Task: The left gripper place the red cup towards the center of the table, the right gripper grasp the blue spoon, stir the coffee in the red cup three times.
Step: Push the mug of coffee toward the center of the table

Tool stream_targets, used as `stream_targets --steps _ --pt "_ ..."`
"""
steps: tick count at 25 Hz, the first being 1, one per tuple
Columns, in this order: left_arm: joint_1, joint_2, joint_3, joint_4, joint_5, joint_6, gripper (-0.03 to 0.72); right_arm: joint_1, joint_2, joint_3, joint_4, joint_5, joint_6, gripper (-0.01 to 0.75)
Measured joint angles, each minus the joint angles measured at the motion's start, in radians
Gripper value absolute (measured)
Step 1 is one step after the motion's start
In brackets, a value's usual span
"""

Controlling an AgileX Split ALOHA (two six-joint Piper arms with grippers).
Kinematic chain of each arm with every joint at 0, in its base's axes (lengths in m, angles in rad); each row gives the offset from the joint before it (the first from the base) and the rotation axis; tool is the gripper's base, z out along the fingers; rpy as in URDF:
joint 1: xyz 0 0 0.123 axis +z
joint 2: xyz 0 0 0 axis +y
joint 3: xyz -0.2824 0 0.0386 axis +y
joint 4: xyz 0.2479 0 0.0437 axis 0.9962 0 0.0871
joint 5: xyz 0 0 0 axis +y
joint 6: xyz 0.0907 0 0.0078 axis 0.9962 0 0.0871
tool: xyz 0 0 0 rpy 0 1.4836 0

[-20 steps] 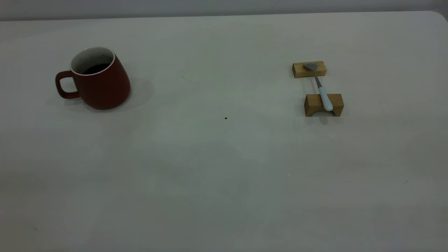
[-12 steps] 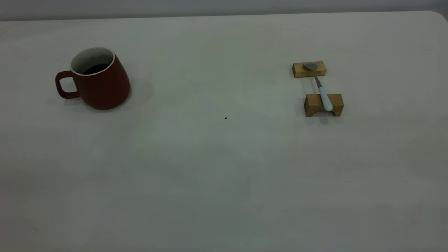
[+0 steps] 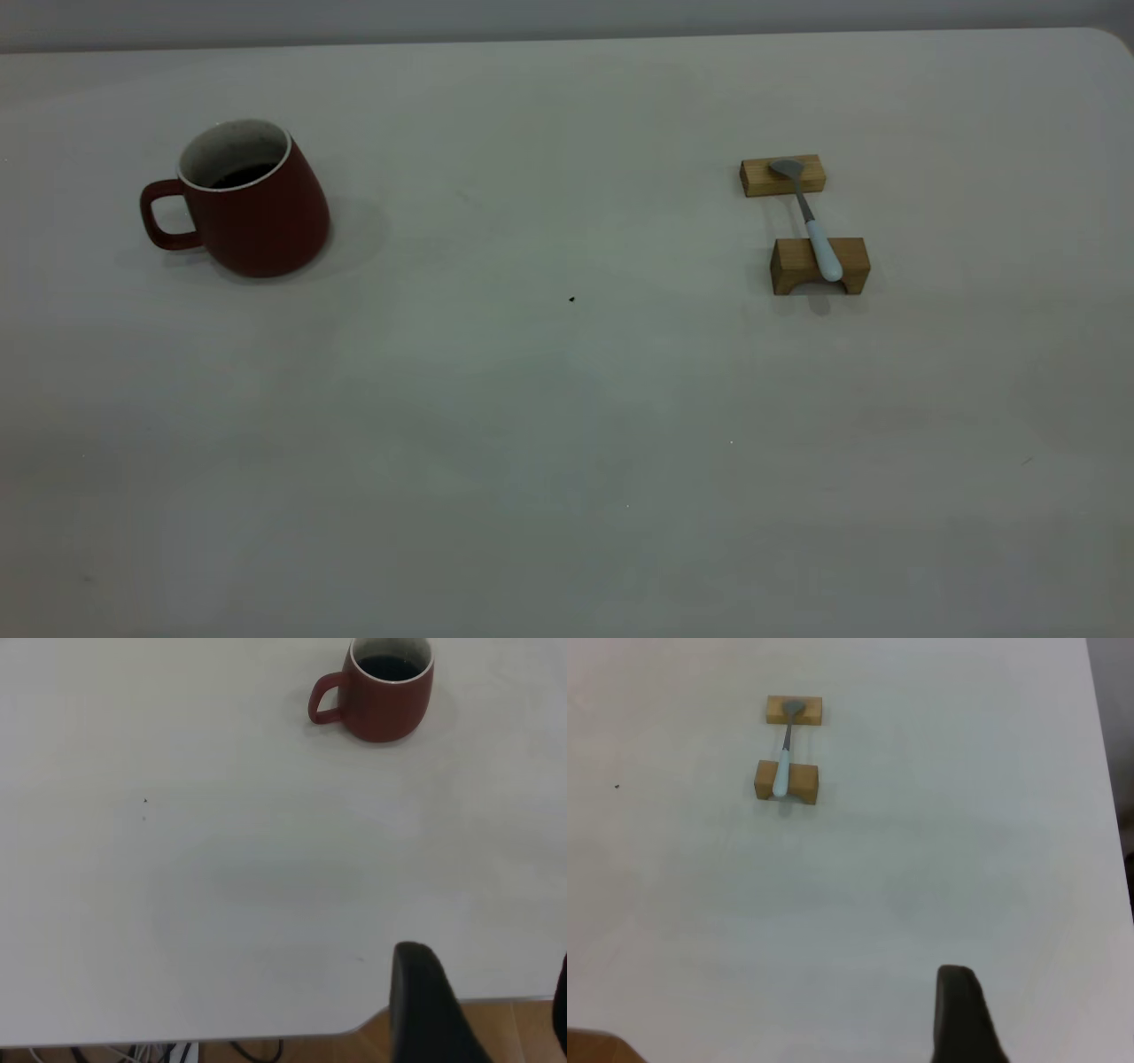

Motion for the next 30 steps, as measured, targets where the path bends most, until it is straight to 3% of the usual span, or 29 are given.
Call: stream_targets --steps 19,26,30 --pt "0.000 0.056 -0.001 0.026 -0.005 0.000 0.424 0.000 0.000 0.000 0.000 0.000 0.000 0.493" --pt "0.000 0.466 -0.096 0.139 -0.125 0.007 0.424 0.000 0.000 0.000 0.000 0.000 0.000 0.493" --pt "0.000 0.785 -0.199 0.158 -0.216 0.066 0.486 0.000 0.000 0.000 0.000 0.000 0.000 0.493"
